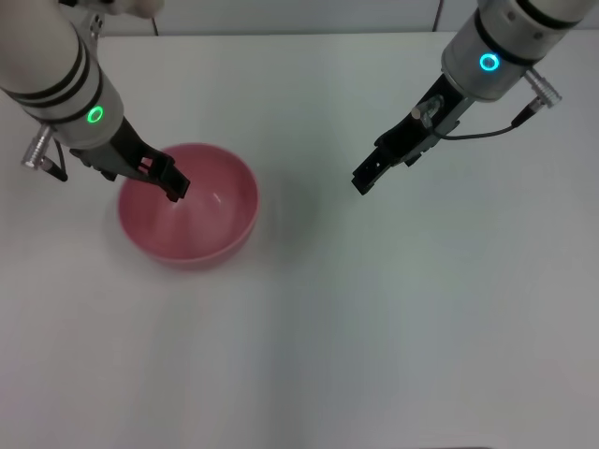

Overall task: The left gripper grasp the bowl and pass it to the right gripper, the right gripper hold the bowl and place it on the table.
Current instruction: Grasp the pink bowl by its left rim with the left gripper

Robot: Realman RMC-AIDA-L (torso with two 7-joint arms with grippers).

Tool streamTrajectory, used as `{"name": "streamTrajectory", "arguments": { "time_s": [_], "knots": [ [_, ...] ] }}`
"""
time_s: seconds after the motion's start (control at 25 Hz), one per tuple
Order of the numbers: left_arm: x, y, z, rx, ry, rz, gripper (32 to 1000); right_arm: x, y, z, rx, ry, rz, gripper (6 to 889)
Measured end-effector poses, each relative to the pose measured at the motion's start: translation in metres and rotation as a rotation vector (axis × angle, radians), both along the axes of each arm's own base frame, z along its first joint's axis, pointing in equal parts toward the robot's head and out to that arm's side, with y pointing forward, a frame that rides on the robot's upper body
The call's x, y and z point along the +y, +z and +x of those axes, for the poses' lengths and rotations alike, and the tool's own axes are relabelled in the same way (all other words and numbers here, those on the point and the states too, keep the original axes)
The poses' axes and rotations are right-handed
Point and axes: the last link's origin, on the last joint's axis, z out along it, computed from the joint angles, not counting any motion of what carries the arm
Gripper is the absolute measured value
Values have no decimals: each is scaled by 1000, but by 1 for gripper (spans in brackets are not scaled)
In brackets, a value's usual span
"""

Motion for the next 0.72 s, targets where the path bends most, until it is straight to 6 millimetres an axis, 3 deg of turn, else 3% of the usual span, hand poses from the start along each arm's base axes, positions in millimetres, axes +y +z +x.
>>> {"name": "streamTrajectory", "arguments": {
  "time_s": [0.72],
  "knots": [
    [8,-2,-17,11,38,7,878,1,0,-2,4,3,1,878]
  ]
}}
